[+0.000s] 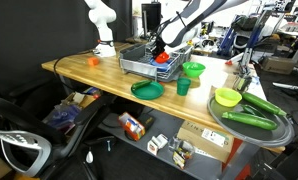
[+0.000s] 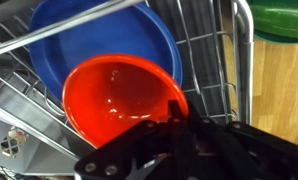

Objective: Place the orange bowl on the dish rack

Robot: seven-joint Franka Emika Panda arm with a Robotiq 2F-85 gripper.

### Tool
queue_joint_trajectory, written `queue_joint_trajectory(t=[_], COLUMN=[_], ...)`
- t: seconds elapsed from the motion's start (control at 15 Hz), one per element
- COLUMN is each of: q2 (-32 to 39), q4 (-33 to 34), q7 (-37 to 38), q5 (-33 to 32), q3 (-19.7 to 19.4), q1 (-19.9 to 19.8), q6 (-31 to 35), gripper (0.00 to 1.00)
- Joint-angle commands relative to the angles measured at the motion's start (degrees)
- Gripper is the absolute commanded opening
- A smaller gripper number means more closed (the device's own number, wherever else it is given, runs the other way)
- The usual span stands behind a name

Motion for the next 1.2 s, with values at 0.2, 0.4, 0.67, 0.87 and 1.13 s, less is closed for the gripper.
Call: queue_joint_trajectory(t=[0.2,0.4,0.67,0.87,1.13], q2=[3.8,3.2,0.3,-3.2,-9.6], q4=[5.3,5.1,3.1,0.2,-5.9], q7=[-0.1,0.5,2.1,6.3,17.0], q5=[-1.1,-0.9,-0.8,-1.4,-2.7], q3=[-0.3,-0.6,-1.0,-3.4,-8.1], q1=[-0.4,-0.3,0.6,2.9,7.5], q6=[-3.9,-3.7,-3.3,-5.3,-8.7], gripper=[0.61,0.81,1.00,1.00,1.00])
